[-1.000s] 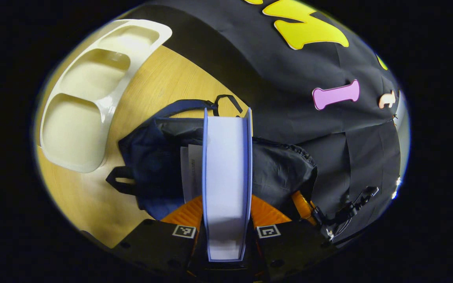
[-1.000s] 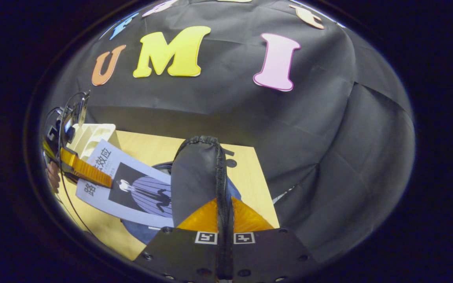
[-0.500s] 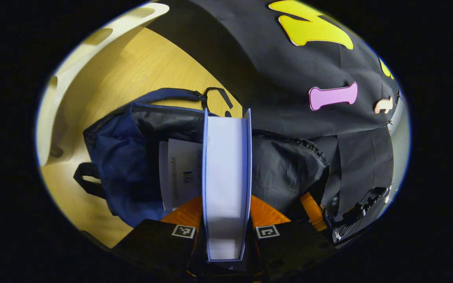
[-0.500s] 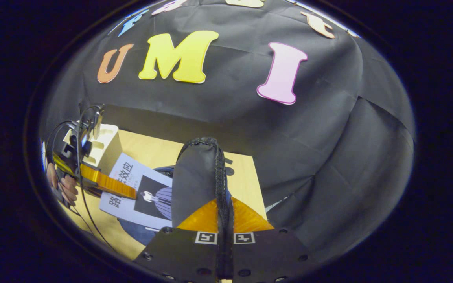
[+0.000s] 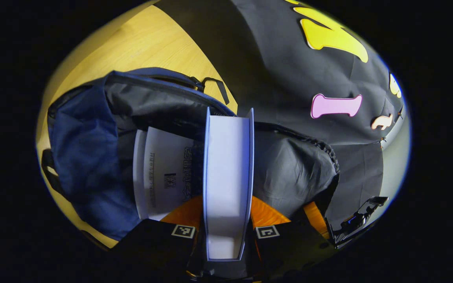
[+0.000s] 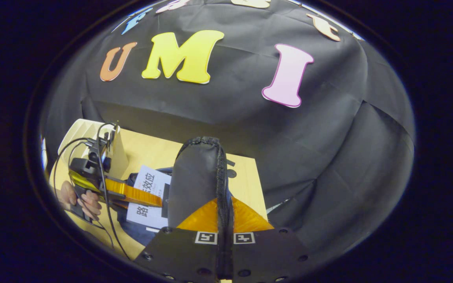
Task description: Open the schoolbag, grab two books from the bookshelf and put them into the schoolbag.
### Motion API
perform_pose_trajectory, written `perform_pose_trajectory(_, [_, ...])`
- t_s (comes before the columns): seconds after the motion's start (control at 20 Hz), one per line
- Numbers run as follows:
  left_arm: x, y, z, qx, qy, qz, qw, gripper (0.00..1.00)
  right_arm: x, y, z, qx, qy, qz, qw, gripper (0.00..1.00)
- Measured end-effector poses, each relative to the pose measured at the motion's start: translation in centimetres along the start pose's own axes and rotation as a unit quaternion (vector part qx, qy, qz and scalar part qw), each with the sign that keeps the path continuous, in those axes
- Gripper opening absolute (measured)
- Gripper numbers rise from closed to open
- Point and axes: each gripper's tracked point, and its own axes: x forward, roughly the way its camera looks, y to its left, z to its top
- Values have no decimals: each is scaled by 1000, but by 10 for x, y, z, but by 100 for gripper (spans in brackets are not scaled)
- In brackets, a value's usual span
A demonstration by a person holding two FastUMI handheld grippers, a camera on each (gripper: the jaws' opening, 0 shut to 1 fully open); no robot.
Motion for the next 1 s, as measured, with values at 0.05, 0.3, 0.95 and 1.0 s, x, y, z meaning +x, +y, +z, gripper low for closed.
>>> perform_pose_trajectory(0.05, [7, 3, -2, -4, 5, -4, 1000, 42, 0, 1, 0, 1, 1, 2, 1000, 0])
perform_pose_trajectory(0.3, [27, 14, -8, -19, 21, -19, 999, 42, 4, 3, -1, -2, 7, 5, 1000, 0])
perform_pose_trajectory(0.95, [25, 38, -11, -3, 77, 66, 995, 65, 12, 13, -4, 5, 19, 15, 1000, 0])
perform_pose_trajectory(1.0, [19, 40, -10, 5, 80, 86, 993, 66, 12, 14, -4, 6, 20, 16, 1000, 0])
